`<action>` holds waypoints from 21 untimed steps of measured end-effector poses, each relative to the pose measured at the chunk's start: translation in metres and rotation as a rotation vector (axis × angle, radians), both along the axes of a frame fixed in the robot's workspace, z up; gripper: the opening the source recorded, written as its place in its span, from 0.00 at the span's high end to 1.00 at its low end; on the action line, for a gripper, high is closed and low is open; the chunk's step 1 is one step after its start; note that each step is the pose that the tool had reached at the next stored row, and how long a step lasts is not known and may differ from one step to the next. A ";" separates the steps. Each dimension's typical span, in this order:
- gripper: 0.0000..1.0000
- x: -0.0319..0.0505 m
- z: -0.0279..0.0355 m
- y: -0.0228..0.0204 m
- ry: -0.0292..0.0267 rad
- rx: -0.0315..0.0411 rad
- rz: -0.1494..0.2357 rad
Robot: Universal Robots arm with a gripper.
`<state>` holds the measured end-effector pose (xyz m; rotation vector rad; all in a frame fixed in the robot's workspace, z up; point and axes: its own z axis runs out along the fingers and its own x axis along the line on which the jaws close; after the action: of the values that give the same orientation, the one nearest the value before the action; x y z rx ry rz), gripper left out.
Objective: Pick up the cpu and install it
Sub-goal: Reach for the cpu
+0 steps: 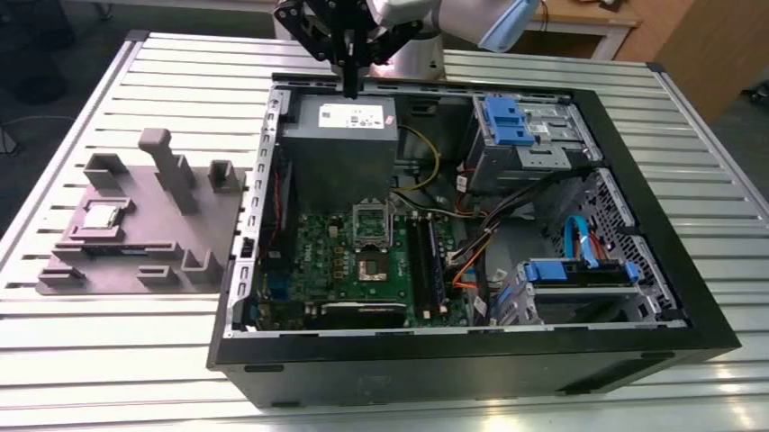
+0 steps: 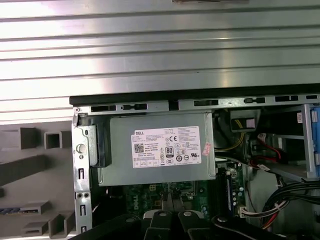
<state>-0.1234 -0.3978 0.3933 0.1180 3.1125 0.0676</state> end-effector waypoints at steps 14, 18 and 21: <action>0.90 -0.0055 0.0000 0.0000 0.0000 0.0000 0.000; 0.90 -0.0070 0.0000 0.0000 0.0000 0.0000 0.000; 0.90 -0.0082 0.0000 0.0000 0.0000 0.0000 0.000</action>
<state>-0.1316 -0.3978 0.3933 0.1180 3.1125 0.0677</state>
